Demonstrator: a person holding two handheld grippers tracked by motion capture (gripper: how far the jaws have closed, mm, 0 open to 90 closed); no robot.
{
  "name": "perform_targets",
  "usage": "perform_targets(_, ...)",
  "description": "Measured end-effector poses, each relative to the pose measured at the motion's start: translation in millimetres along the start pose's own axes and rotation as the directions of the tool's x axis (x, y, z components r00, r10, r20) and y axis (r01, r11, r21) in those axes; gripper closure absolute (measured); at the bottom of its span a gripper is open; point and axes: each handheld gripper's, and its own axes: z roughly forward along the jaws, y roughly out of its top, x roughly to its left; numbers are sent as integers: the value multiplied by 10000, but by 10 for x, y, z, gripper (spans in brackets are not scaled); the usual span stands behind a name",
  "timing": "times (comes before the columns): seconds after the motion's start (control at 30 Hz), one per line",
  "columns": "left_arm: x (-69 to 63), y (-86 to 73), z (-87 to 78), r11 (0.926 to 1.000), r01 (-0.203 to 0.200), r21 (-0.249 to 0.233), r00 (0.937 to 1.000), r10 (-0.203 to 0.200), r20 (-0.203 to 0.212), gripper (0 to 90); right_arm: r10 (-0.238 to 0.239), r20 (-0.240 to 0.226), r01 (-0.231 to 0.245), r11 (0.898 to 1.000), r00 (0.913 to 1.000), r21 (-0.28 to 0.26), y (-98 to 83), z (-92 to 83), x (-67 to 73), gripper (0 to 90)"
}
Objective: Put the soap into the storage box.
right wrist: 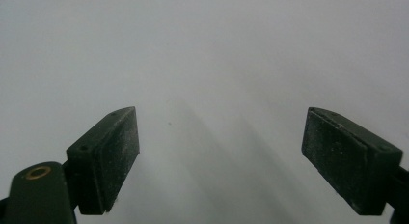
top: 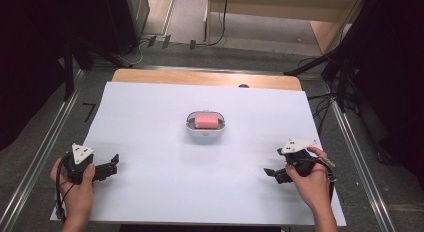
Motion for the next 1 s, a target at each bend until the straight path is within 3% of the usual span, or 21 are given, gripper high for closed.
perform_targets(0.73,-14,-4,-6,9999,-77,-86,9999,77,-86,0,840,306,-814,9937,9960,-774,-599,-311,-94,137)
perform_targets(1.0,-14,-4,-7,9999,-62,-87,10000,62,-69,0,1412,502,-1342,9833,9887,-1232,-782,-406,-130,137)
